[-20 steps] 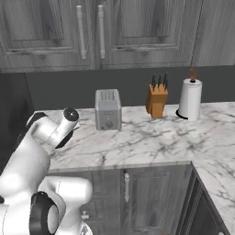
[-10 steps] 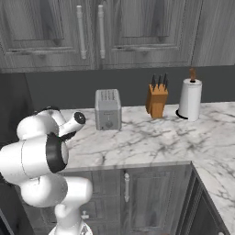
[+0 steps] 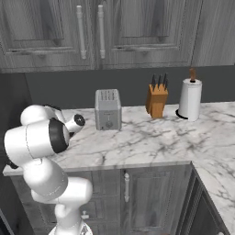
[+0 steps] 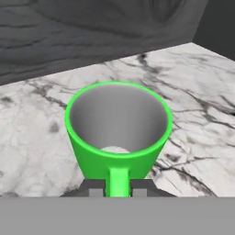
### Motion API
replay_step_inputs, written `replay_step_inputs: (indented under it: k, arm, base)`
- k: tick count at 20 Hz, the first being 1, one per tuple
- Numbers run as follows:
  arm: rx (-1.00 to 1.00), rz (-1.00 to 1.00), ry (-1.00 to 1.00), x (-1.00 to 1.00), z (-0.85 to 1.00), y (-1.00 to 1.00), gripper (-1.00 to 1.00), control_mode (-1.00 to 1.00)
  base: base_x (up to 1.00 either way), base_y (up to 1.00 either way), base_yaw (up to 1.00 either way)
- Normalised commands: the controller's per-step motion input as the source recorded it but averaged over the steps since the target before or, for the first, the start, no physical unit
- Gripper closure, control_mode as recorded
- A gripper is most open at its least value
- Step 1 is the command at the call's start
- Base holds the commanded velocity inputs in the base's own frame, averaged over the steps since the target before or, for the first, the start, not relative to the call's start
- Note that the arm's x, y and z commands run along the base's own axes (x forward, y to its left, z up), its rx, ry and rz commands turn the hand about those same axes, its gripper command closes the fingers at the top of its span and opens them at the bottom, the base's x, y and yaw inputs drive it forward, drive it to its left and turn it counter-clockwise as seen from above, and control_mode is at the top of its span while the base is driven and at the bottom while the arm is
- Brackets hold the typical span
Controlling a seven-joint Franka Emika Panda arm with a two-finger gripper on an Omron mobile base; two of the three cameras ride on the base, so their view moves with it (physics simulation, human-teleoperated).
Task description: Clear the mugs and bowl far away from the sink.
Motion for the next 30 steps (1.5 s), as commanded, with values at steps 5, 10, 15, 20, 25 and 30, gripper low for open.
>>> replay_step_inputs:
  k: [5,10,15,20,25,30]
  arm:
    - [-0.01,0.07,-0.1,0.0,0.03,0.0,-1.0,-1.0]
    - [0.0,0.0,-0.03,-0.12,0.92,-0.15,-1.0,-1.0]
    - [0.0,0.0,0.05,-0.23,1.0,-0.34,-1.0,-1.0]
    - [-0.08,0.0,0.11,-0.45,1.0,0.0,-1.0,-1.0]
    - [-0.05,-0.01,0.01,-0.69,0.76,-0.01,-1.0,-1.0]
    - [-0.1,-0.38,0.0,-0.51,0.72,0.11,-1.0,-1.0]
  base:
    - [0.0,0.0,0.0]
    - [0.0,0.0,0.0]
    - [0.0,0.0,0.0]
    - [0.0,0.0,0.0]
    - [0.0,0.0,0.0]
    - [0.0,0.0,0.0]
